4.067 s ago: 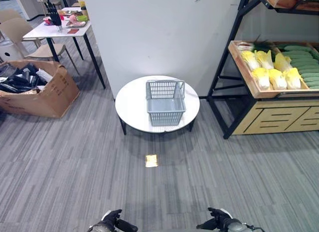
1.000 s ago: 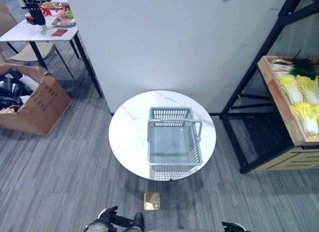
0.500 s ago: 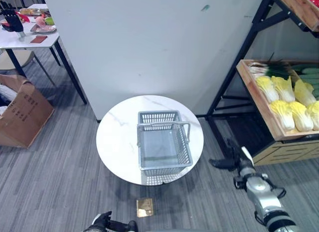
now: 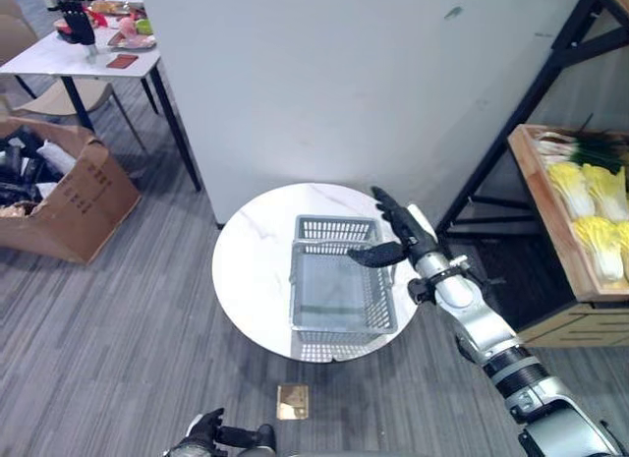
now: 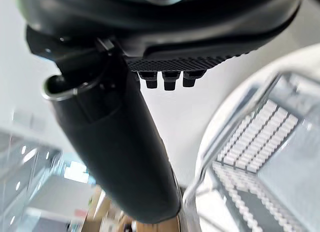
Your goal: Get the vegetables into the basket
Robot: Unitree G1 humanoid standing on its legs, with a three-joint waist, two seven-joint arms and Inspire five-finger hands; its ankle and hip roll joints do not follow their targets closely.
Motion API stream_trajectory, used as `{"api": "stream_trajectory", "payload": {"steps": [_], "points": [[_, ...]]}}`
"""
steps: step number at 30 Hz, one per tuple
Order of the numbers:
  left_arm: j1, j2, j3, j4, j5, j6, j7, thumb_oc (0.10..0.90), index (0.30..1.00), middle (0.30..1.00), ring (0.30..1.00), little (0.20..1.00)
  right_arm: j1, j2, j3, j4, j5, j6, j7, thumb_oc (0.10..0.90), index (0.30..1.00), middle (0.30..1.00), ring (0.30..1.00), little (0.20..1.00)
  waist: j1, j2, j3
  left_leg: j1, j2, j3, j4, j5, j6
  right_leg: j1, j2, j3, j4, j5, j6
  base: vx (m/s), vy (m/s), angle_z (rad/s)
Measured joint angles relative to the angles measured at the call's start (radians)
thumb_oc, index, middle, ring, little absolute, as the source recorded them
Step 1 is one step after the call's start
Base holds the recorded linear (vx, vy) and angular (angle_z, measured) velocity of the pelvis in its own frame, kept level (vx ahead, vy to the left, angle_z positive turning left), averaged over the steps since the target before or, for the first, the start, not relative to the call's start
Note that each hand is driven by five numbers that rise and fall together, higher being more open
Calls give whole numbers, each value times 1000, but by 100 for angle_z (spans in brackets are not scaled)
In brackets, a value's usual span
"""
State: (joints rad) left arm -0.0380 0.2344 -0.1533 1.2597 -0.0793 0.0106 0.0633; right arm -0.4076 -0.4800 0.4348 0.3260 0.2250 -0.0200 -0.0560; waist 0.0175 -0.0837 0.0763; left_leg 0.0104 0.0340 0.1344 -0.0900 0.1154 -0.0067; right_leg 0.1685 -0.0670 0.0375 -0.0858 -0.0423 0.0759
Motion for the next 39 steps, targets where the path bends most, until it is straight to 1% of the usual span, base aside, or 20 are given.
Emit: {"api": "stream_trajectory", "payload": {"steps": [1,3,8,14,15,17,19,20,23,25,26,28,30,34,38,39], "points": [[-4,1,0,0,0,2,0,900,1000,1000,1000,1000,-11,0,10,1,0,0,6,900,1000,1000,1000,1000,-2,-4,3,1,0,-8,0,1,-1,1,0,-7,0,0,0,8,9,19],[-8,5,1,-4,-2,3,3,900,1000,1000,1000,1000,-30,11,10,6,0,-1,13,900,1000,1000,1000,1000,15,-13,12,2,-1,-13,0,2,-2,3,0,-11,0,0,0,8,11,9],[-10,8,1,-6,-11,3,2,900,1000,1000,1000,1000,-85,38,25,88,0,0,18,900,1000,1000,1000,1000,29,-21,15,2,-3,-16,0,4,-1,6,0,-15,0,0,0,0,0,0],[-17,17,1,-8,-22,3,3,900,1000,1000,1000,1000,-101,51,62,175,11,21,36,900,1000,1000,1000,1000,45,-40,28,-2,1,-22,0,6,-4,3,4,-17,0,0,0,-14,-8,1],[-17,18,1,-9,-23,2,3,900,1000,1000,1000,1000,-104,51,71,184,13,24,36,900,1000,1000,1000,1000,46,-42,29,-6,1,-24,0,7,-4,0,5,-20,0,0,0,-34,-24,4],[-25,23,1,-11,-33,0,3,900,1000,1000,1000,1000,-141,40,124,214,13,33,49,900,1000,1000,1000,1000,45,-50,38,-28,6,-29,0,15,-6,-21,10,-22,0,1,-1,-27,-19,6],[-30,27,1,-10,-43,0,3,900,1000,1000,1000,1000,-145,40,125,215,11,37,57,900,1000,1000,1000,1000,47,-56,43,-39,6,-36,0,19,-5,-27,13,-27,0,2,-2,-29,-33,11],[-32,28,0,-10,-50,0,3,900,1000,1000,1000,1000,-202,38,161,265,7,40,62,900,1000,1000,1000,1000,49,-58,44,-45,10,-39,0,20,-6,-32,15,-36,0,2,-1,-21,-20,8],[-37,28,-2,-10,-57,-1,2,900,1000,1000,1000,1000,-257,43,169,330,6,46,71,900,1000,1000,1000,1000,61,-61,47,-53,11,-42,0,20,-7,-37,16,-39,0,1,-1,-20,-14,3],[-45,27,-3,-11,-64,-3,2,900,1000,1000,1000,1000,-320,42,194,402,-17,51,72,900,1000,1000,1000,1000,70,-61,49,-71,12,-45,0,25,-9,-56,18,-41,0,2,-1,-12,-5,2],[-51,28,-3,-11,-68,-4,2,900,1000,1000,1000,1000,-337,37,194,415,-27,56,70,900,1000,1000,1000,1000,79,-63,61,-72,11,-47,1,27,-7,-56,19,-45,0,2,-1,-34,-14,6],[-61,29,-18,-11,-87,-9,2,900,1000,1000,1000,1000,-400,37,231,493,-41,54,72,900,1000,1000,1000,1000,86,-62,70,-88,12,-53,1,30,-10,-68,21,-50,0,2,-1,-18,-7,9],[-77,29,-20,-11,-103,-15,1,900,1000,1000,1000,1000,-444,36,230,564,-70,57,62,900,1000,1000,1000,1000,109,-63,93,-99,12,-64,1,31,-10,-74,23,-56,0,2,-1,-10,-3,12],[-81,29,-23,-11,-132,-15,-2,900,1000,1000,1000,1000,-461,48,230,624,-88,59,62,900,1000,1000,1000,1000,115,-60,100,-108,5,-73,1,31,-10,-77,23,-68,0,2,-1,-1,-3,8],[-88,25,-32,-10,-138,-17,-3,900,1000,1000,1000,1000,-516,70,233,765,-159,62,61,900,1000,1000,1000,1000,116,-51,108,-113,5,-77,1,32,-10,-82,24,-74,0,2,-1,-2,0,1],[-88,25,-32,-10,-138,-17,-3,900,1000,1000,1000,1000,-528,71,244,788,-187,63,61,831,904,904,904,904,115,-50,108,-113,6,-77,1,31,-10,-82,25,-74,0,2,-1,0,0,0]]}}
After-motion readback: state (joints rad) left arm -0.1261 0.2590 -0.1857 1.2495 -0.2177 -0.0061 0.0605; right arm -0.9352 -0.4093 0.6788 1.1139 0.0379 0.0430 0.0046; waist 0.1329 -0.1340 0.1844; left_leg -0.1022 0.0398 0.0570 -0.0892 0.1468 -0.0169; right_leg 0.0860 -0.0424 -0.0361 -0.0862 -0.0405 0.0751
